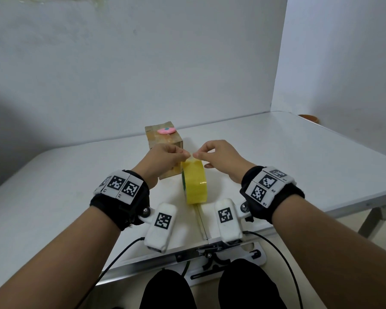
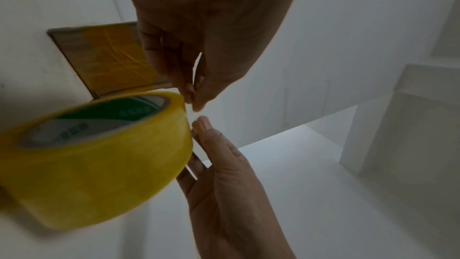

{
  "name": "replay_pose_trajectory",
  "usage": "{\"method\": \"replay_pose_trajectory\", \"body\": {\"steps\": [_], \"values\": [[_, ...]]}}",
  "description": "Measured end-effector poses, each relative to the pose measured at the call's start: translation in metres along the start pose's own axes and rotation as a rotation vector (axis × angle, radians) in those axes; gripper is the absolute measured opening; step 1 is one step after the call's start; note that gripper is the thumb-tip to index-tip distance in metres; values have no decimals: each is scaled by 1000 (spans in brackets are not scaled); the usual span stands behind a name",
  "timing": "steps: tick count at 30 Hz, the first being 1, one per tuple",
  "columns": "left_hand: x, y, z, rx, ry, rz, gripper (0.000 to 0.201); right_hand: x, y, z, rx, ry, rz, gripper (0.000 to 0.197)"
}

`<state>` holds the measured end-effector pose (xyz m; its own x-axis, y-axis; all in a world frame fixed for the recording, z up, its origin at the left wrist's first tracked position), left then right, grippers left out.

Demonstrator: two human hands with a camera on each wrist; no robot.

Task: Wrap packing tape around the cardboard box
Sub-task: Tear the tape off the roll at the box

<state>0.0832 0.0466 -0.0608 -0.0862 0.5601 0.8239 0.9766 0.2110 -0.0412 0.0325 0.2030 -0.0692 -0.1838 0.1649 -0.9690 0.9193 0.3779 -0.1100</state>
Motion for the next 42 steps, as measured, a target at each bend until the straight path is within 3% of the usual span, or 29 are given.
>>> {"method": "replay_pose_trajectory", "body": {"steps": [3, 6, 8, 12, 16, 23, 26, 29, 32, 42], "values": [[-3, 0, -1, 21, 11, -23, 20, 3, 2, 3, -9, -24, 85, 34], [-7, 1, -3, 34, 45, -19, 31, 10, 10, 13, -161, -83, 249, 49], [-10, 2, -3, 55, 66, -14, 31, 11, 14, 20, -232, -211, 301, 45], [-23, 7, -1, 107, 152, -82, 21, 8, 13, 24, -223, -308, 310, 39], [-33, 13, 7, 63, 257, -143, 7, 8, 14, 24, -223, -308, 323, 41], [-35, 19, 15, -107, 417, -311, 32, 9, 24, 23, -246, -346, 379, 40], [-36, 24, 18, -196, 528, -365, 35, 8, 29, 26, -292, -369, 437, 30], [-34, 23, 19, -227, 577, -343, 27, 8, 32, 32, -317, -339, 452, 34], [-32, 22, 20, -233, 546, -294, 34, 11, 28, 30, -228, -256, 410, 47], [-30, 27, 19, -203, 619, -301, 14, 12, 30, 27, -263, -243, 383, 41]]}}
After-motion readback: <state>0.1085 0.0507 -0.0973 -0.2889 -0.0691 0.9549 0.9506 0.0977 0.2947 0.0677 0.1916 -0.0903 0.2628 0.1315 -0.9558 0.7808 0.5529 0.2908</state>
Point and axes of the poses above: each hand's wrist, its own y-axis away from the middle knuckle, its own z-axis out of the palm, x = y × z, the point moved 5 cm from there along -y, towards the middle knuckle, and after that the axes turned 9 degrees about -y, right-handed, at the moved point
